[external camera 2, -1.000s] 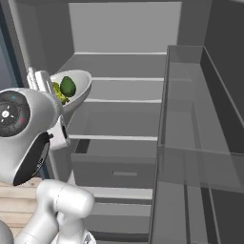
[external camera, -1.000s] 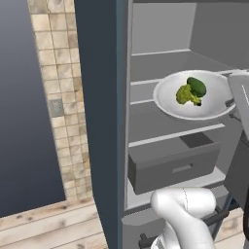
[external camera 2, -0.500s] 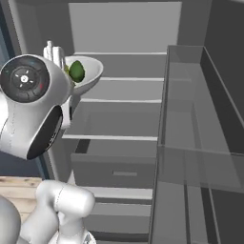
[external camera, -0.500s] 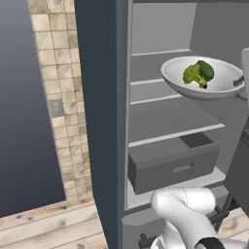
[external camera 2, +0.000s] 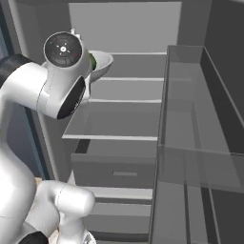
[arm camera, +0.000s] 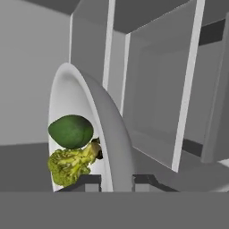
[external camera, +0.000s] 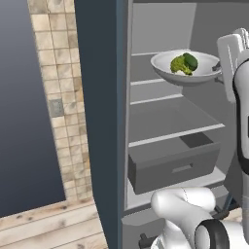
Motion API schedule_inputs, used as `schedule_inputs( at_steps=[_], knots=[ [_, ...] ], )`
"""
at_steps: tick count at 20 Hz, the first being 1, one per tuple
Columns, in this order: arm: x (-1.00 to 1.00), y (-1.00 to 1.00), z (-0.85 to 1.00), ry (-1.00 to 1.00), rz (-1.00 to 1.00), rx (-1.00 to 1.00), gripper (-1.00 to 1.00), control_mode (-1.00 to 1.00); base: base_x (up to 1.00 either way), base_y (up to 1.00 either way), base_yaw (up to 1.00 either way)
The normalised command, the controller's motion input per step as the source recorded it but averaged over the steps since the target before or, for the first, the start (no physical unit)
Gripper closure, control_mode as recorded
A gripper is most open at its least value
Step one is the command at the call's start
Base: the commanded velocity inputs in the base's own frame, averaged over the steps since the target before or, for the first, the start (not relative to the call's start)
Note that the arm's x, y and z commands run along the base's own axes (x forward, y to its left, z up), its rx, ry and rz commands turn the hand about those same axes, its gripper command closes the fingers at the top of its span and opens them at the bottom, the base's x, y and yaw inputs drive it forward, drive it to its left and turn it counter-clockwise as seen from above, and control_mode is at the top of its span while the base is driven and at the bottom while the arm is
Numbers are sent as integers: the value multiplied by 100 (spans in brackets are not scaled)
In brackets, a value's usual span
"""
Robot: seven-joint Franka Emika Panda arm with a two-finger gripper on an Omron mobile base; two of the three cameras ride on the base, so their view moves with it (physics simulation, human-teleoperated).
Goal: Place the bowl with the avocado and broccoli on the top shelf of the fridge. Place the bowl with the chicken drumstick and fish on the second highest shelf of the fridge.
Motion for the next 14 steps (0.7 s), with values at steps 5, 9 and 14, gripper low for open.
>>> schedule_inputs(
  at_steps=[5, 9, 14],
  knots=[
    [100, 0, 0, 0, -6, 0, 100, -100, 0, 0, 0],
    [100, 0, -7, 6, -10, 1, 100, -100, 0, 0, 0],
    [100, 0, -13, 17, -12, 0, 100, -100, 0, 0, 0]
  ],
)
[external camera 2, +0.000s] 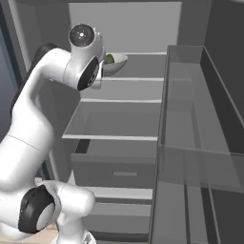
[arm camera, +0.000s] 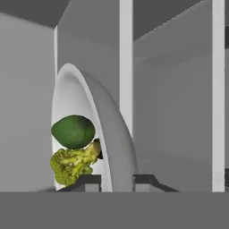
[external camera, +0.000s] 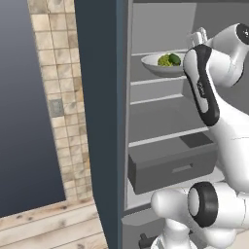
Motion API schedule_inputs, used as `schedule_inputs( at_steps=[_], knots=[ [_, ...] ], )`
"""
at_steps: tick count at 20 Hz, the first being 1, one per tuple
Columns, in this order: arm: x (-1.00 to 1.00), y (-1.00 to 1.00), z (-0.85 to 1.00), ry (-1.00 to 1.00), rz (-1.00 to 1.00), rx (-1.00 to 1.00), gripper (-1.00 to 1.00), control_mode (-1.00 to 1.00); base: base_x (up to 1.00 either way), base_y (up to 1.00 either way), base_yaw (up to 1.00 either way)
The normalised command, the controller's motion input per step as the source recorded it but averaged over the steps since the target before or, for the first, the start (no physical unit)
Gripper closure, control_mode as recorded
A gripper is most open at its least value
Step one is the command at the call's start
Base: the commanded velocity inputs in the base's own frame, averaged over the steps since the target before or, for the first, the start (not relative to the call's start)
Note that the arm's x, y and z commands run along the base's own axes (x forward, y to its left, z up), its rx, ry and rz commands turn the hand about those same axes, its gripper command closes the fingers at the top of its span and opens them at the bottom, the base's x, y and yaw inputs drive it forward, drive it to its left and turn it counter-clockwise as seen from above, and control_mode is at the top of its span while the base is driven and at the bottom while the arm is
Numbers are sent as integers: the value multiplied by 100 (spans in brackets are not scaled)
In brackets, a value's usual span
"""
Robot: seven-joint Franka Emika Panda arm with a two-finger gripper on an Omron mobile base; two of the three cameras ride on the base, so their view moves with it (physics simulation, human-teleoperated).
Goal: Place the bowl with the avocado and broccoli on the top shelf of the fridge. Place the bowl with the chicken drumstick and fish on the second highest shelf of the fridge.
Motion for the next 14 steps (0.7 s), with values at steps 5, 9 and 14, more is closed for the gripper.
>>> schedule_inputs(
  at_steps=[5, 9, 14],
  knots=[
    [100, 0, -8, 10, -10, 1, 100, -100, 0, 0, 0],
    [98, 0, -8, 1, -7, 4, 100, -100, 0, 0, 0],
    [25, 0, 0, 0, -1, 1, -100, -100, 0, 0, 0]
  ],
)
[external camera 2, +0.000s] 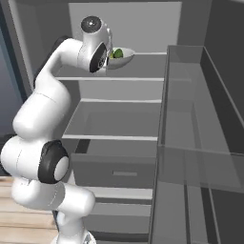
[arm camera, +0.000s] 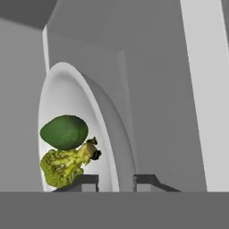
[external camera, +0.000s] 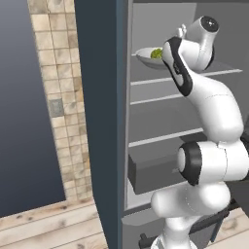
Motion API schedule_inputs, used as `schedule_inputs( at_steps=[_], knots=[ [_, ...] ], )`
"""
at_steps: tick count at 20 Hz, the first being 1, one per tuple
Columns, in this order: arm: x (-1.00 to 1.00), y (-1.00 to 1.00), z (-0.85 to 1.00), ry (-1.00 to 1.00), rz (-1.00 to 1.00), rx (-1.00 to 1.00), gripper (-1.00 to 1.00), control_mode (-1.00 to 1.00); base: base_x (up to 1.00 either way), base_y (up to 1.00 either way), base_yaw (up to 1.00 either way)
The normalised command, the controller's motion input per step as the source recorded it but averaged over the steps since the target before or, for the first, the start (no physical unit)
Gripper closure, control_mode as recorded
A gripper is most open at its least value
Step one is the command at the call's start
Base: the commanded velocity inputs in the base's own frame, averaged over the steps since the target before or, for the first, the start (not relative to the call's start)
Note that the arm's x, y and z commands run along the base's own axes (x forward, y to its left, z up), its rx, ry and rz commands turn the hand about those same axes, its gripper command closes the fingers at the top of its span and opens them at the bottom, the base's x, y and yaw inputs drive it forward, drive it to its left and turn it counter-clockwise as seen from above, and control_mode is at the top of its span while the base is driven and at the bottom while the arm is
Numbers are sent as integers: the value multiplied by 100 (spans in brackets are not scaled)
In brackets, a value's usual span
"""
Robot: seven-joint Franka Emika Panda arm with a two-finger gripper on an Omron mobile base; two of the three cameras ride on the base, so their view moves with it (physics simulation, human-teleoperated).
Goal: Place the bowl with the avocado and broccoli on the top shelf of the fridge. Place the bowl with the chicken drumstick and fish on the second highest shelf of the fridge.
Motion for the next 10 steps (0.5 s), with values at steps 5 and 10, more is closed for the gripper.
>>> schedule_inputs(
  at_steps=[5, 10],
  knots=[
    [-63, 0, 9, -5, 0, 0, -100, -100, 0, 0, 0],
    [-100, -3, 29, -10, 1, 2, -100, -100, 0, 0, 0]
  ],
)
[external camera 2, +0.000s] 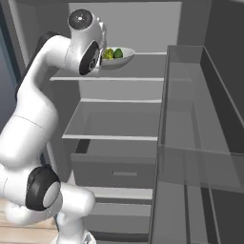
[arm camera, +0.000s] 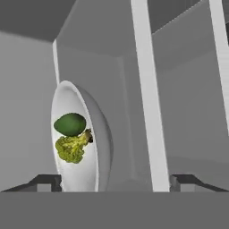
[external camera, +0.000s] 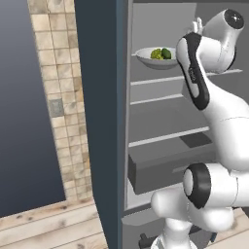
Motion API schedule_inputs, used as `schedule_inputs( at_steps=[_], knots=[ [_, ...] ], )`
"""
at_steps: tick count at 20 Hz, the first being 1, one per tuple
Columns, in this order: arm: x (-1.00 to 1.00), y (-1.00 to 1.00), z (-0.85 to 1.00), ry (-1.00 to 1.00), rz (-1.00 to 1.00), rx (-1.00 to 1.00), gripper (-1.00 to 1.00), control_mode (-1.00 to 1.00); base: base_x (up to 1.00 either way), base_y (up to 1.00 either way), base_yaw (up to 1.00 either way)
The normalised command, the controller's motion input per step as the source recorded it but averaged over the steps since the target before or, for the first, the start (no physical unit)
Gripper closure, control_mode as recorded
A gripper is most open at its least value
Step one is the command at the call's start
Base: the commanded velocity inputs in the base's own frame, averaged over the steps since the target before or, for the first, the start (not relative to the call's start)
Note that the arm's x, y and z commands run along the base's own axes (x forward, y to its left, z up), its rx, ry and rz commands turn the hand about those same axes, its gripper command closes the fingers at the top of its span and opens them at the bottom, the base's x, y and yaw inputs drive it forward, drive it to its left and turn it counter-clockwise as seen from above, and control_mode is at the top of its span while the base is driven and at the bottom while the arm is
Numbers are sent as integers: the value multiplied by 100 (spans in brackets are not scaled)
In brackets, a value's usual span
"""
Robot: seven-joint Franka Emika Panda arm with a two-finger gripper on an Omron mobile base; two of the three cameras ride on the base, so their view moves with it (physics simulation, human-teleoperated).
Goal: Place the bowl with the avocado and broccoli on the top shelf of the fridge. Place the bowl with the chicken drumstick and fish on the second highest shelf of the fridge.
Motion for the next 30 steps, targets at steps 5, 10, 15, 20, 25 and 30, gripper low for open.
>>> schedule_inputs(
  at_steps=[5, 10, 15, 20, 25, 30],
  knots=[
    [-100, -4, 2, 0, 18, 0, -100, -100, 0, 0, 0],
    [-100, 0, -21, 3, 29, -6, -100, -100, 0, 0, 0],
    [-100, 16, -91, 34, 46, -27, -100, -100, 0, 0, 0],
    [-99, 28, -100, 27, 47, -52, -100, -100, 0, 0, 0],
    [-81, 28, -59, -27, 33, -48, -100, -100, 0, 0, 0],
    [-6, 0, 0, 0, 0, 0, -100, -100, 0, 0, 0]
  ],
)
